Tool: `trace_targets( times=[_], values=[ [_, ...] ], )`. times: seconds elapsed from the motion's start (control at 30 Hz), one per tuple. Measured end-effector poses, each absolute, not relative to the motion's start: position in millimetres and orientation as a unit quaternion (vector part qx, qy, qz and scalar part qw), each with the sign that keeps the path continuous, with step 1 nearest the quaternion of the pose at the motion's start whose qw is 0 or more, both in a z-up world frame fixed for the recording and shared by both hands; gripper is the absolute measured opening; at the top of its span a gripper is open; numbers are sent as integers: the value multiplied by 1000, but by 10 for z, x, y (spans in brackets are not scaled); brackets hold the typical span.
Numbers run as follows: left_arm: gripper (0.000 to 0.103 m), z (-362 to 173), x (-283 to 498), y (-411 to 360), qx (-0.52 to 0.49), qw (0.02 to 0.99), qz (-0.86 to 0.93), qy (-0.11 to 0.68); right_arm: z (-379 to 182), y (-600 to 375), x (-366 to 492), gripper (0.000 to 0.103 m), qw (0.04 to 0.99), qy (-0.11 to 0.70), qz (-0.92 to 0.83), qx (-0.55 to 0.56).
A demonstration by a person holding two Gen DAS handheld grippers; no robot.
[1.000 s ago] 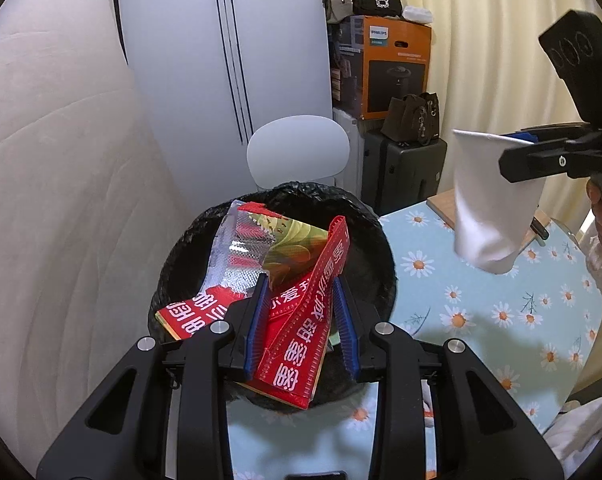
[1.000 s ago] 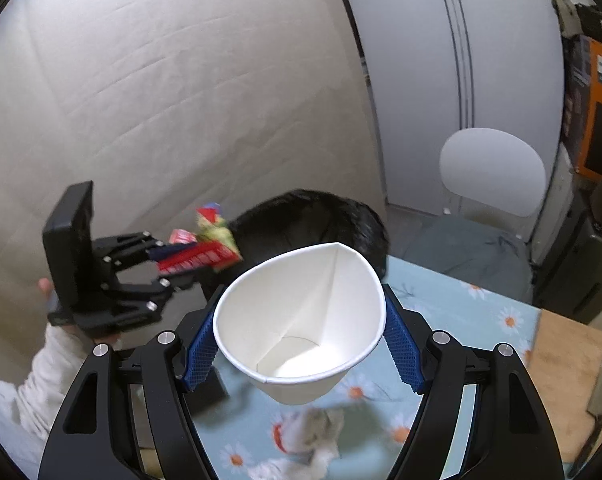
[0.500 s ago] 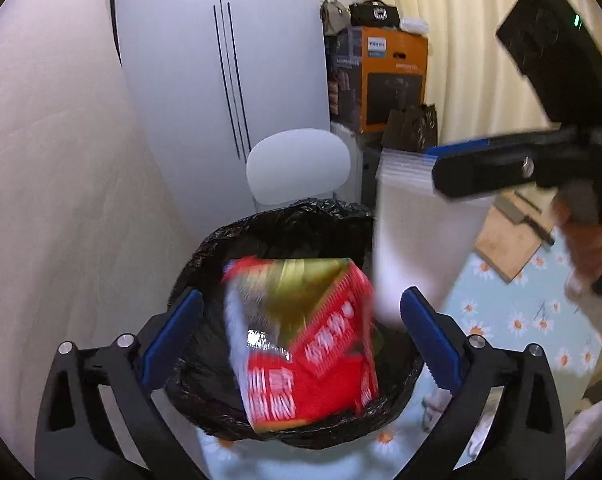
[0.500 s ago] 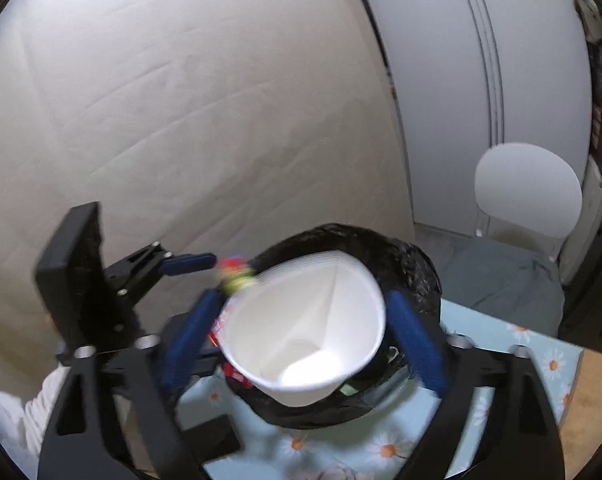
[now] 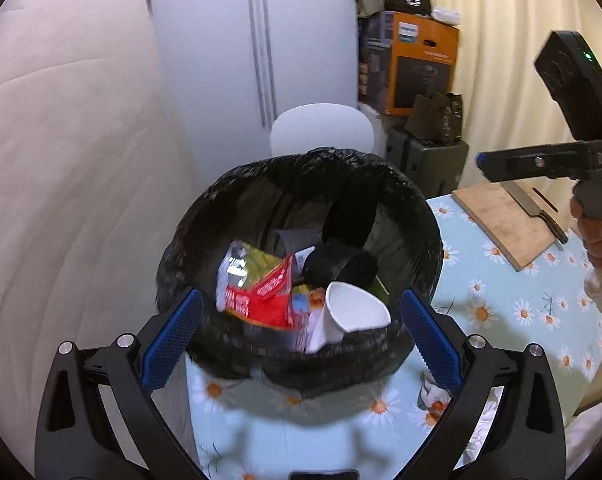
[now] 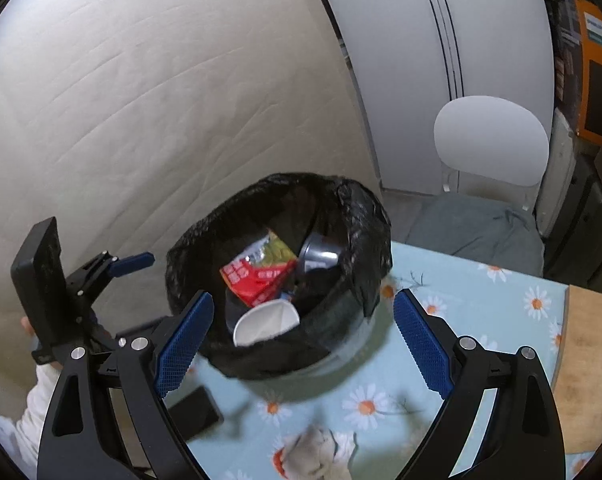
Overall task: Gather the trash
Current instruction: 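Move both tools back to the table toward the glove and tissue, then grasp the white glove with the right gripper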
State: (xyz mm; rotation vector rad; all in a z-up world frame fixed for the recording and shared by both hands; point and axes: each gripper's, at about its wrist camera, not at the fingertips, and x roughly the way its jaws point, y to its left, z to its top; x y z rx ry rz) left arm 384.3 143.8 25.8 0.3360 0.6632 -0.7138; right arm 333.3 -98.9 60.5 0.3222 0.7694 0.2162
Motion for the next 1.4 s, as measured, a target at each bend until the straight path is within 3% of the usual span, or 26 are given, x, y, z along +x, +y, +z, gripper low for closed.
trace_targets(
  times=[0.3, 0.93, 1.23, 1.37, 1.4],
  values=[
    [97, 286, 3404, 1594, 131, 890, -285, 330, 528, -978, 3039, 87, 902, 406, 102, 103],
    [97, 11, 2666, 1815, 111, 893, -211, 381, -403, -521, 2854, 85, 847, 504, 165, 29],
    [97, -113, 2425, 1834, 106, 891, -188, 400, -849, -279, 2884, 66, 812, 550, 195, 0],
    [97, -149, 2342, 1827, 104, 890, -180, 406, -1049, -206, 2881, 64, 801, 567, 192, -20],
    [97, -154, 2327, 1826, 104, 890, -177, 407, -1080, -207, 2883, 54, 798, 570, 194, -18]
  ],
)
